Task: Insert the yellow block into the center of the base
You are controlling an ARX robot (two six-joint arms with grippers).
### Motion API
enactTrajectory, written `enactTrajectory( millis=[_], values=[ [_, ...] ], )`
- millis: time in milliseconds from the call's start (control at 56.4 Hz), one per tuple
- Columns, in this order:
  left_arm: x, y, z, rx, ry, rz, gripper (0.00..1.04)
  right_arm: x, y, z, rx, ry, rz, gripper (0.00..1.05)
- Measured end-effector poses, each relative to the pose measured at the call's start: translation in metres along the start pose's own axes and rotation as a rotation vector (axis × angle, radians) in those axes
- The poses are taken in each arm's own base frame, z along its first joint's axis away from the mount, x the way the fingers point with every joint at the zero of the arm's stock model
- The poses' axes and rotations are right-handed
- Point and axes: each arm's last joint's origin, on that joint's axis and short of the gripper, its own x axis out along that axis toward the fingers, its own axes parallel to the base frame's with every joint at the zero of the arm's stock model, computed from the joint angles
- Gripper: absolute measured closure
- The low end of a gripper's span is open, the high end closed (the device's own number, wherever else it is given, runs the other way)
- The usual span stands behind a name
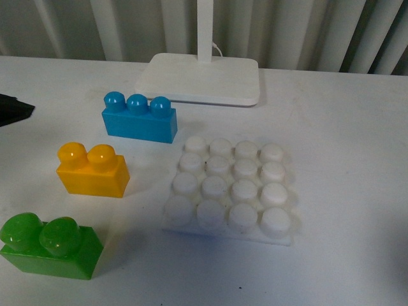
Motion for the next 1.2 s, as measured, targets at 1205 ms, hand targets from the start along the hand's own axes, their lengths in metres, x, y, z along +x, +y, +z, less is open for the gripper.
enactTrajectory(
  millis=[1205],
  values=[
    [0.112, 0.023, 0.008, 0.424, 0.351, -0.418, 0.21, 0.0, 0.0, 0.0, 0.0, 0.0, 0.0, 0.09]
  ],
)
